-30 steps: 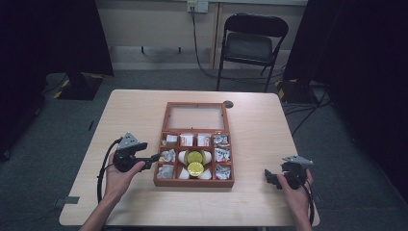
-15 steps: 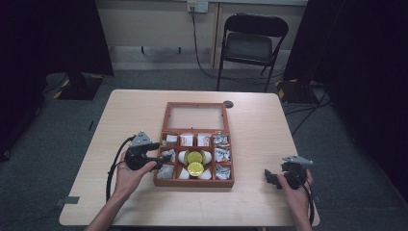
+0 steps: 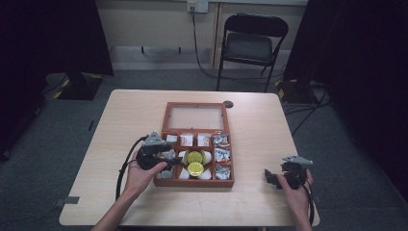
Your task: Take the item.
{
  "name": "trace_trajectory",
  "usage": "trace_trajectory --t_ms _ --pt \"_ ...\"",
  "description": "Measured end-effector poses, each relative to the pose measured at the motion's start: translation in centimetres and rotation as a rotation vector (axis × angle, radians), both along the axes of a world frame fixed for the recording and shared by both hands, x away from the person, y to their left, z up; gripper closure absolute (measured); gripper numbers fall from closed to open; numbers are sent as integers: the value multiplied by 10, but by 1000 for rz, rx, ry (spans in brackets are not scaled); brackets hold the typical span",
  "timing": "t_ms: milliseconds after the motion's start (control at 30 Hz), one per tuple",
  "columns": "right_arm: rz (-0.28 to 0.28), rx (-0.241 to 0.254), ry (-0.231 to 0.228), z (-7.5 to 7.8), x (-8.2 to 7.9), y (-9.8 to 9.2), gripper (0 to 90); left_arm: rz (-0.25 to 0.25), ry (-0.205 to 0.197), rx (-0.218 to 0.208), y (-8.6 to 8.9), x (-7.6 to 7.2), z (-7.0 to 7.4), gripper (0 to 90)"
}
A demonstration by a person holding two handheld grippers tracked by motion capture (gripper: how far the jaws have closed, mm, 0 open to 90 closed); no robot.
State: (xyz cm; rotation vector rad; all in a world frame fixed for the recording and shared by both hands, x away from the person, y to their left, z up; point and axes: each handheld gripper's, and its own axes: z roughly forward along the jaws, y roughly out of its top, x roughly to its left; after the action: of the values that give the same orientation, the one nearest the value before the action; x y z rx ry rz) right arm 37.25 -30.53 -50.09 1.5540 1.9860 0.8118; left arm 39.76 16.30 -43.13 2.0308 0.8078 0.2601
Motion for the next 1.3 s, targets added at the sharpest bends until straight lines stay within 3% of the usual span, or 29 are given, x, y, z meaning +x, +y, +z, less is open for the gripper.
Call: trace_trajectory --t_ms 233,433,633,967,1100,1300 --pt "-1 0 0 0 0 0 0 -47 8 -14 -18 1 3 304" --pt "-1 0 0 0 0 0 0 -100 36 17 -33 0 -4 307" --pt "-2 -1 0 0 0 0 0 -113 30 22 -39 0 -5 329" --pt "-2 -1 0 0 0 0 0 -159 69 70 -49 3 -12 339" --pt "-1 0 1 0 0 0 0 -150 53 76 -53 3 -14 352" --pt "-1 -1 0 0 0 0 0 -168 82 101 -59 4 -18 356"
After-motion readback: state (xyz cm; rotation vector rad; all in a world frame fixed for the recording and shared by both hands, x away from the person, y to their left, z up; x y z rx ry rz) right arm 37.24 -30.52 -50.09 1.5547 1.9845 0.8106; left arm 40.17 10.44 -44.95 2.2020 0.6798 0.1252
